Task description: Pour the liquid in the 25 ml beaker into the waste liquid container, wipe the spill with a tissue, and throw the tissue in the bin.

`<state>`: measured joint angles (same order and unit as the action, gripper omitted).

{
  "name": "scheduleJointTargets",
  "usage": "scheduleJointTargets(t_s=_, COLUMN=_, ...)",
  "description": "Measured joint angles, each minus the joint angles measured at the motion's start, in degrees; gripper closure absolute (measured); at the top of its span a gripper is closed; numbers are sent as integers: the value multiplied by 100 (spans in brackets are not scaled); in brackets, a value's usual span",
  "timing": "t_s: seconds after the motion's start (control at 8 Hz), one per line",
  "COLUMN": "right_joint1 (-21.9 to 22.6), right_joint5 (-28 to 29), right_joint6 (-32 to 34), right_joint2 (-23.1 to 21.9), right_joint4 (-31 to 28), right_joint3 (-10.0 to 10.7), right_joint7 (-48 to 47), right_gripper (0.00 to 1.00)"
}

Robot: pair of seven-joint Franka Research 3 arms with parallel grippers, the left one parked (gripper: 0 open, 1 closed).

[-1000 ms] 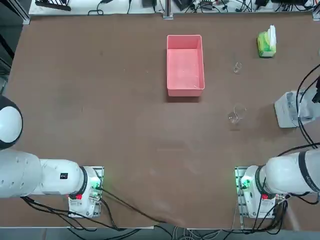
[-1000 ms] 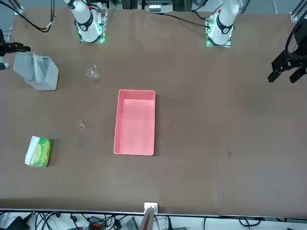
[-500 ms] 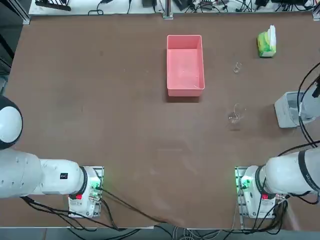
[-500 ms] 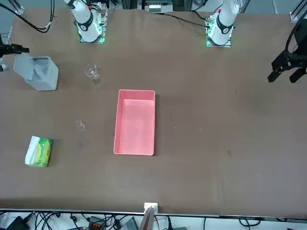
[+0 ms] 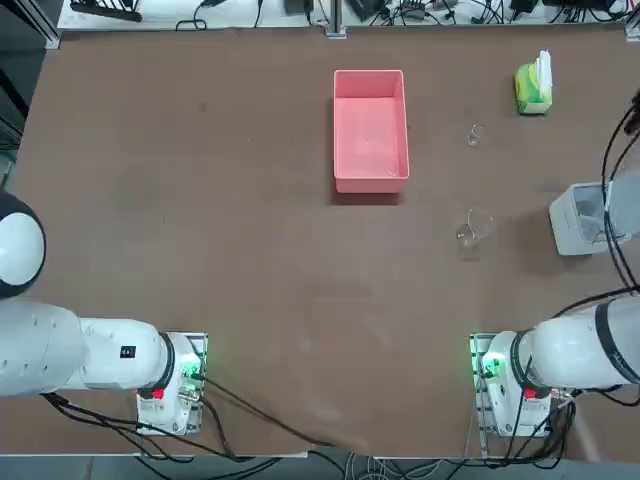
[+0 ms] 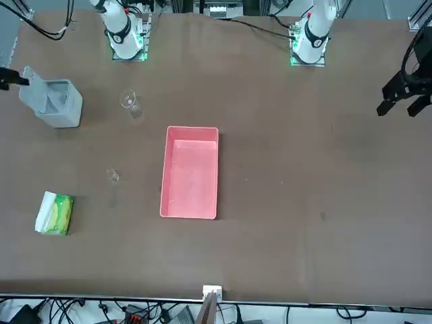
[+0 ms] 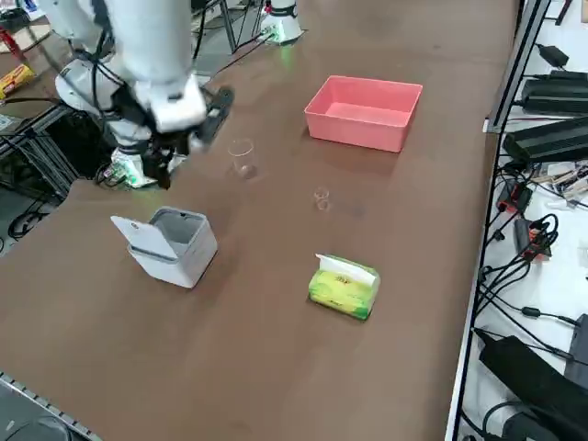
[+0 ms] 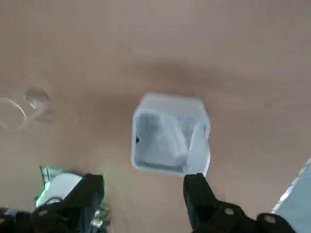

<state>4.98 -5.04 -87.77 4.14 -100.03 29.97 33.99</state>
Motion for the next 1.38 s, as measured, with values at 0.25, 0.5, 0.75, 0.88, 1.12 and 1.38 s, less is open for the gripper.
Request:
scheduleJointTargets(t_s=0.25, right_joint1=559, right_joint5=44, right_joint6=127, right_joint2=81, right_joint4=704, right_joint3=-42, right_joint7=-639, right_gripper=0)
scheduleJointTargets(t_s=0.5, right_joint1=874, right_joint5=273, right_joint6=296, right_joint2=215, right_joint4=1196, right_joint3=-52, right_joint7=-1318, right_gripper=0)
scheduleJointTargets(t_s=0.75, right_joint1=1262, right_joint5=422, right_joint6=350, right_joint2=352, right_joint4=1508, right_joint3=-67, right_joint7=-2158, right_gripper=0)
scheduleJointTargets(t_s=0.88, right_joint1=1363, right_joint5=529, right_joint6=434, right_joint2=417, right_joint4=1675, right_joint3=-152, right_joint7=-2570, right_gripper=0)
scheduleJointTargets(t_s=1.12, right_joint1=962, right_joint5=597, right_joint6=514, right_joint2=437, right_joint4=1851, right_joint3=-843, right_joint7=-2983, right_gripper=0)
scheduleJointTargets(t_s=1.38, right_joint1=-255, right_joint5=593, right_joint6=506, right_joint2=371, right_joint4=2054, right_joint3=-2181, right_joint7=-3499, right_gripper=0)
